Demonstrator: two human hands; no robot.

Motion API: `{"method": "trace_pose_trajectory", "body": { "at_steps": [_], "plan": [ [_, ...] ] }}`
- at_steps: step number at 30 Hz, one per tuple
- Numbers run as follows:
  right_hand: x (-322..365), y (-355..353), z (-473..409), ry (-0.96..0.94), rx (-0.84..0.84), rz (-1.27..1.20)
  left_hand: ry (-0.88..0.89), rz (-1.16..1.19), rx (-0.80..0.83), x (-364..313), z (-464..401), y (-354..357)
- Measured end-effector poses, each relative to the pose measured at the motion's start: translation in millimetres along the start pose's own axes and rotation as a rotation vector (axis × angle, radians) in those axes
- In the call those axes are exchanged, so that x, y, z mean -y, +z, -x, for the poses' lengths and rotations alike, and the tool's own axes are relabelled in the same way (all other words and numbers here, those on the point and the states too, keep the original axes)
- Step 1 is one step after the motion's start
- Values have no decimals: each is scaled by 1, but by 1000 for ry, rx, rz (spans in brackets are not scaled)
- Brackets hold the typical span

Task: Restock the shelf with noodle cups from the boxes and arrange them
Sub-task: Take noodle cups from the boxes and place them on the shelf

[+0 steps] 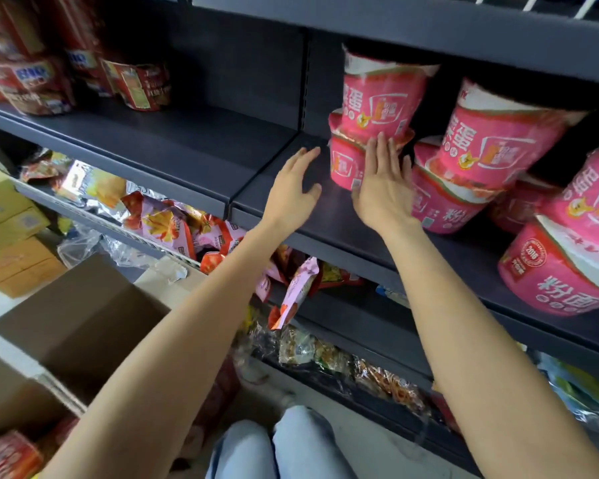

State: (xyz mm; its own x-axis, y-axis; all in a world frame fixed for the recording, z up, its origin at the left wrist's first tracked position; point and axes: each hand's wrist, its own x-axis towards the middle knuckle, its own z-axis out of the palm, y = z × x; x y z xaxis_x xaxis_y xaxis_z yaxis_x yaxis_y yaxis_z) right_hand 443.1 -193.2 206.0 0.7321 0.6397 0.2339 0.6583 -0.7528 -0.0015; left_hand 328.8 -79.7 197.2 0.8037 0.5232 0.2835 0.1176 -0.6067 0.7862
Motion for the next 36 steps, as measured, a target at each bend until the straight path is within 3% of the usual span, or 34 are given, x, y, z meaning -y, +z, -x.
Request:
{"method": "trace_pose_trajectory", "body": {
  "at_steps": [3, 7, 10, 15, 19, 23, 27, 30, 36],
  "plan": [
    [18, 7, 19, 3, -134, -153, -41, -22, -26, 32, 54, -26],
    [78, 27, 83, -268, -279, -360, -103, -300, -84, 98, 146, -70],
    [132, 48, 117, -381, -43, -445, -215, -534, -49, 147, 205, -105],
    [227, 111, 121, -551, 490, -568, -459, -625, -14, 223, 273, -155],
    [304, 163, 104, -788, 669, -504, -654, -730, -44, 293, 302, -167],
    [374, 240, 96, -1172, 716, -267, -870, -726, -85, 351, 327, -153],
    [419, 330, 109, -1465, 671, 61, -855, -738, -112, 389, 342, -138],
    [441, 399, 120, -1438, 768, 238, -799, -809, -126, 406, 348, -136],
    [451, 509, 136, -1246, 900, 325, -717, -1007, -102, 411, 347, -137]
  ]
}}
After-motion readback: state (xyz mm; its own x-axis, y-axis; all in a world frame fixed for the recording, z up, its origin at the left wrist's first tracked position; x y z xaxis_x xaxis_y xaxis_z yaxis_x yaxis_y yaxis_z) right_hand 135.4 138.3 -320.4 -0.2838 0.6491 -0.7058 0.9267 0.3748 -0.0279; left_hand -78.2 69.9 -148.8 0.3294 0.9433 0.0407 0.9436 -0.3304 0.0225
